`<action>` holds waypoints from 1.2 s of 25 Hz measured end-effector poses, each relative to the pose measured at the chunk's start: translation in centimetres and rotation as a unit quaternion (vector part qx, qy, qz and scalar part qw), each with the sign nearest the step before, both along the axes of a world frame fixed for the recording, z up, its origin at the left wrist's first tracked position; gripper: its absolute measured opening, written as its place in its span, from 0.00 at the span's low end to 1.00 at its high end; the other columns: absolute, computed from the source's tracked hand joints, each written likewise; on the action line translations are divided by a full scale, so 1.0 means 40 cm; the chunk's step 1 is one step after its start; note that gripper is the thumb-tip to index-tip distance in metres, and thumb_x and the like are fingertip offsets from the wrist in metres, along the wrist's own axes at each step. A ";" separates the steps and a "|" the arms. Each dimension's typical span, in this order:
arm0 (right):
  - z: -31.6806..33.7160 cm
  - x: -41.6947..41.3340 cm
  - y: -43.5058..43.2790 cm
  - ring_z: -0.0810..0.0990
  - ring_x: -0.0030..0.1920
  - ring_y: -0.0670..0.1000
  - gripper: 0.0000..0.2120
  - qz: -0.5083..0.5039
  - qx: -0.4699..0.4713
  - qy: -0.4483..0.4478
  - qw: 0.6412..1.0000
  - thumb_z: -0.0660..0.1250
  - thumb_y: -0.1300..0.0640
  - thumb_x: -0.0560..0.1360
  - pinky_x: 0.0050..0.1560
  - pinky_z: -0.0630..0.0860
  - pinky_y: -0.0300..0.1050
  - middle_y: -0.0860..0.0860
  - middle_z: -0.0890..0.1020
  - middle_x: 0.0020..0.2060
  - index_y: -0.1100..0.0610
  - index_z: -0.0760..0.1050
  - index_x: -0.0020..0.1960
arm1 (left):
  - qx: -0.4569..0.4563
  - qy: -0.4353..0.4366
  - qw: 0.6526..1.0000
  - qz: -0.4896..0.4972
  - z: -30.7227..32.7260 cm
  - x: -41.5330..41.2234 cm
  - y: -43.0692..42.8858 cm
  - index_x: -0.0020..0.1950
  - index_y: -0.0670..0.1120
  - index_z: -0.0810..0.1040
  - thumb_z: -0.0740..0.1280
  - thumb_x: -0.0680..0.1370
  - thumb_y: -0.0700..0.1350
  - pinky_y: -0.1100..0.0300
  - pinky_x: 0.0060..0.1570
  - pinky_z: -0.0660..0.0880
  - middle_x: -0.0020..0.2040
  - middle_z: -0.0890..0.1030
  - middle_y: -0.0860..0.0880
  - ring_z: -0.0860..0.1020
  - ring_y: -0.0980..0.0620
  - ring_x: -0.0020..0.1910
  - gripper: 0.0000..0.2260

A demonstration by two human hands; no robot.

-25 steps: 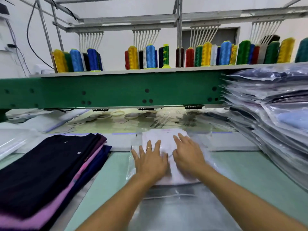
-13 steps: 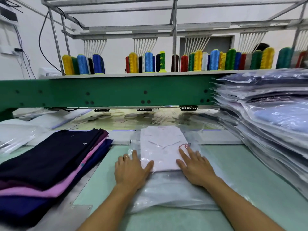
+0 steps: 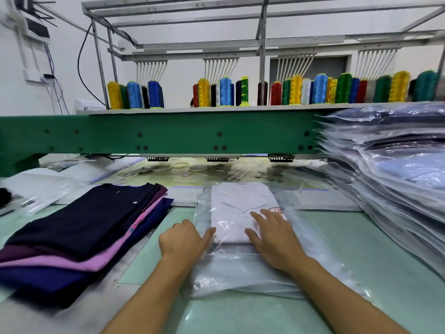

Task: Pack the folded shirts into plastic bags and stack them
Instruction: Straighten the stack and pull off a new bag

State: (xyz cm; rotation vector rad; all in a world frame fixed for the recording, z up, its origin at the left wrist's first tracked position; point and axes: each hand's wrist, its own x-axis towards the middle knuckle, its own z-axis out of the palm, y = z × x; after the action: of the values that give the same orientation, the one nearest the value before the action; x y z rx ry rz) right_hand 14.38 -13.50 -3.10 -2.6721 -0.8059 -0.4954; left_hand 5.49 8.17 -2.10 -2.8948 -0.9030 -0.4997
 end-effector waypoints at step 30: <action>0.041 -0.063 0.057 0.72 0.42 0.46 0.09 0.111 0.148 -0.060 0.981 0.63 0.46 0.76 0.40 0.74 0.47 0.44 0.76 0.38 0.50 0.68 0.43 | -0.855 -0.381 0.323 -0.141 0.055 -0.003 0.069 0.38 0.44 0.67 0.59 0.81 0.33 0.68 0.17 0.58 0.28 0.64 0.53 0.61 0.59 0.20 0.13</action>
State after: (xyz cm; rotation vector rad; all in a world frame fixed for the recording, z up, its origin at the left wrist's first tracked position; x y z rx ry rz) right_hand 11.85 -11.21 -1.47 -2.2667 -0.9672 -0.6678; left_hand 5.37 10.94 0.09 -4.6489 -1.6995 -2.4483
